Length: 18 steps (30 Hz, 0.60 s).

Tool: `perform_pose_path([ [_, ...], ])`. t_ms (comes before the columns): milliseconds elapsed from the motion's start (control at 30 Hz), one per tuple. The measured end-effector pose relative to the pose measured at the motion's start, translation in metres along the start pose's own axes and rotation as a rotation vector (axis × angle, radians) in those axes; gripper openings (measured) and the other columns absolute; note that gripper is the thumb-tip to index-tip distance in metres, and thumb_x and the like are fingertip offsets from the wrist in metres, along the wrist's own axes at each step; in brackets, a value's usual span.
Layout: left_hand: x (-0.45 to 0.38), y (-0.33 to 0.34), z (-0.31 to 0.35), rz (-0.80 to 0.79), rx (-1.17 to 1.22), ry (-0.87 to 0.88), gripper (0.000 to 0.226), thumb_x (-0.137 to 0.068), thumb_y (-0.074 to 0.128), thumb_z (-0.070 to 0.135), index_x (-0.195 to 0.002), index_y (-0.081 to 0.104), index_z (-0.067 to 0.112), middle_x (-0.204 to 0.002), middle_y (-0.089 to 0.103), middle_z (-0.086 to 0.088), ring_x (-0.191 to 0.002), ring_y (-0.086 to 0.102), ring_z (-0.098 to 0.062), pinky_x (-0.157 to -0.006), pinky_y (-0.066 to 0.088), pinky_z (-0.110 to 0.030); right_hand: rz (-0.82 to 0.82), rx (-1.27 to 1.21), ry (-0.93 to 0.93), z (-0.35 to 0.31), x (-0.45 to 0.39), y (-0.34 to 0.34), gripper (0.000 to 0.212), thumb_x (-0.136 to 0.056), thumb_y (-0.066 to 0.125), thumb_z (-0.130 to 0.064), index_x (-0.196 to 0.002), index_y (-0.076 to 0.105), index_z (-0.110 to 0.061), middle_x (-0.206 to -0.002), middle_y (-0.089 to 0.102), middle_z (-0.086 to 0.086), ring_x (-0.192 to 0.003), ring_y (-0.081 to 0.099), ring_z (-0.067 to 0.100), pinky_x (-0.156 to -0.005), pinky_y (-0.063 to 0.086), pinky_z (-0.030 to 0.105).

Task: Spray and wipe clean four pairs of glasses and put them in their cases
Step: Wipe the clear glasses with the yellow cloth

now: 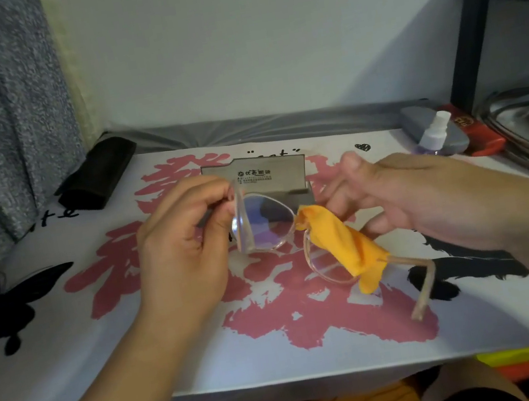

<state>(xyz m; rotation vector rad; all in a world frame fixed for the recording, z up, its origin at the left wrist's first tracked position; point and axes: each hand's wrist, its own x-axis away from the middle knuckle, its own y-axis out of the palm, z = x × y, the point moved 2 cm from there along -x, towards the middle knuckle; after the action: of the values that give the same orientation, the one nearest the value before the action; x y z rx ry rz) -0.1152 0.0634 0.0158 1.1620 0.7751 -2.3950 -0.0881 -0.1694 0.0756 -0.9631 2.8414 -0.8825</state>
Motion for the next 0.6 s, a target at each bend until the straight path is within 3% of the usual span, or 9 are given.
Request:
perform_pose_path([
  [67, 0.001, 0.001, 0.002, -0.001, -0.026, 0.017, 0.012, -0.091, 0.064, -0.007, -0.093, 0.071, 0.002, -0.096, 0.063, 0.008, -0.096, 0.059, 0.001, -0.087, 0.044, -0.013, 0.03, -0.108, -0.041, 0.005, -0.005, -0.005, 0.022, -0.095, 0.066, -0.033, -0.103, 0.073, -0.014, -0.109, 0.075, 0.007, -0.104, 0.071, 0.028, -0.089, 0.054, 0.04],
  [133, 0.001, 0.001, 0.004, -0.002, -0.05, 0.031, 0.014, -0.09, 0.065, -0.01, -0.092, 0.071, 0.002, -0.096, 0.062, 0.008, -0.096, 0.058, 0.004, -0.086, 0.043, -0.01, 0.025, -0.117, -0.042, 0.008, -0.01, -0.004, 0.023, -0.083, 0.077, -0.012, -0.104, 0.066, -0.013, -0.105, 0.074, 0.012, -0.099, 0.069, 0.039, -0.086, 0.053, 0.048],
  [200, 0.002, 0.002, 0.005, -0.015, -0.039, 0.05, 0.017, -0.089, 0.064, -0.014, -0.091, 0.071, 0.001, -0.095, 0.063, 0.005, -0.094, 0.06, 0.001, -0.085, 0.044, -0.013, -0.018, -0.028, 0.016, 0.012, -0.014, 0.008, 0.029, -0.082, 0.079, -0.003, -0.104, 0.064, -0.014, -0.097, 0.075, 0.008, -0.089, 0.07, 0.032, -0.084, 0.053, 0.048],
  [300, 0.001, 0.002, 0.007, -0.043, 0.032, 0.053, 0.02, -0.091, 0.064, -0.01, -0.093, 0.07, 0.009, -0.095, 0.065, 0.006, -0.093, 0.063, -0.005, -0.084, 0.049, -0.019, -0.018, 0.132, 0.087, 0.013, -0.021, 0.024, 0.014, -0.085, 0.078, -0.013, -0.094, 0.071, -0.021, -0.093, 0.077, 0.002, -0.086, 0.073, 0.018, -0.084, 0.059, 0.036],
  [367, 0.0, 0.0, 0.006, -0.038, 0.039, 0.027, 0.022, -0.092, 0.064, -0.004, -0.094, 0.066, 0.018, -0.096, 0.064, 0.013, -0.094, 0.061, 0.003, -0.083, 0.046, -0.013, 0.007, 0.114, 0.093, 0.01, -0.022, 0.026, 0.003, -0.091, 0.072, -0.018, -0.088, 0.074, -0.017, -0.089, 0.078, 0.003, -0.084, 0.075, 0.02, -0.079, 0.062, 0.039],
  [467, -0.001, 0.0, 0.005, -0.021, 0.065, -0.045, 0.02, -0.093, 0.064, 0.0, -0.095, 0.066, 0.02, -0.098, 0.064, 0.016, -0.094, 0.061, 0.005, -0.08, 0.049, -0.014, 0.077, 0.263, 0.03, 0.008, -0.023, 0.025, 0.023, -0.098, 0.063, -0.026, -0.078, 0.07, -0.017, -0.074, 0.071, 0.001, -0.067, 0.061, 0.014, -0.07, 0.052, 0.04],
  [533, 0.0, 0.001, 0.004, -0.013, 0.071, -0.055, 0.021, -0.092, 0.064, -0.002, -0.095, 0.066, 0.019, -0.098, 0.065, 0.015, -0.095, 0.061, 0.005, -0.08, 0.049, -0.015, 0.073, 0.227, 0.014, 0.014, -0.022, 0.027, 0.024, -0.1, 0.06, -0.024, -0.08, 0.066, -0.012, -0.072, 0.061, 0.004, -0.066, 0.053, 0.016, -0.067, 0.045, 0.04],
  [600, 0.0, 0.001, 0.004, -0.012, 0.049, -0.034, 0.021, -0.092, 0.065, -0.004, -0.096, 0.068, 0.016, -0.098, 0.064, 0.014, -0.096, 0.06, 0.006, -0.083, 0.047, -0.012, 0.018, 0.065, 0.047, 0.02, -0.018, 0.026, 0.01, -0.099, 0.06, -0.011, -0.093, 0.067, -0.006, -0.083, 0.072, 0.007, -0.074, 0.065, 0.023, -0.072, 0.051, 0.039],
])
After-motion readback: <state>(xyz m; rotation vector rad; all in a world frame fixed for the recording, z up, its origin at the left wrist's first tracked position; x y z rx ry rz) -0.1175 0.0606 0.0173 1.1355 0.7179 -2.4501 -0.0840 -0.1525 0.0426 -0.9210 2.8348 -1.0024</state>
